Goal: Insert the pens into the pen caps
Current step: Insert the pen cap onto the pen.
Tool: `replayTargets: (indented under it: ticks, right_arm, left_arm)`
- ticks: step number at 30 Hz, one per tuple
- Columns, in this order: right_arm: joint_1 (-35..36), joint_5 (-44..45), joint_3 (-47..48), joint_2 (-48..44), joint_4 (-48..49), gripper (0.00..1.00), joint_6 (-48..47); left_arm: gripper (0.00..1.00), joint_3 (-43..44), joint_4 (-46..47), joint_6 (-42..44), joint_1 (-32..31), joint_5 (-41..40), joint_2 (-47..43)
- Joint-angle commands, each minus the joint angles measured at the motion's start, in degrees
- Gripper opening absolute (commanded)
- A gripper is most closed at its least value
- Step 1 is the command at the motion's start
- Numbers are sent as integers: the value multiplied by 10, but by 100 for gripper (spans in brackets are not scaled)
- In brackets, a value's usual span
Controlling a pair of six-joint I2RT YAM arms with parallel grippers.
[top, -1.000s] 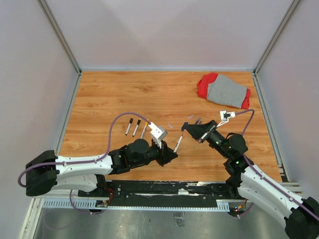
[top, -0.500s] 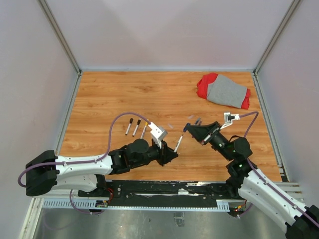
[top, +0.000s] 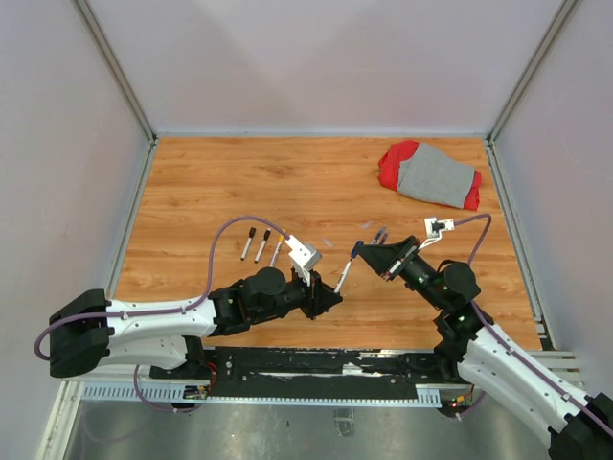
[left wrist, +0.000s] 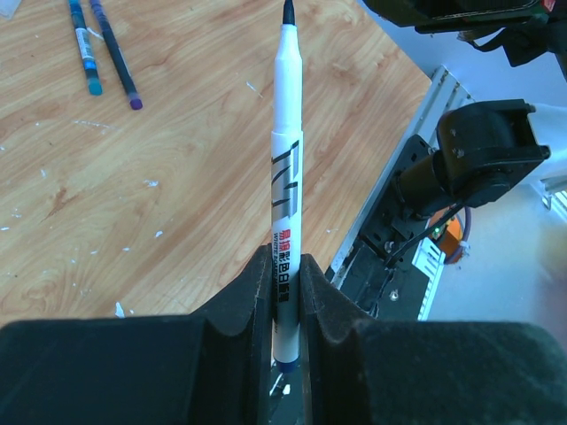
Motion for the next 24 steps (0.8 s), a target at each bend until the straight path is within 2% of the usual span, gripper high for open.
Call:
replayTargets:
  ticks: [1,24]
  right_arm:
    - [-7,-7,8,2,3,1,-13]
    - [-7,-57,4,17,1,0,-11]
  left_arm:
    - [1,4,24,8,-6,-8,-11]
    - [0,7,23,6,-6,-13,-5]
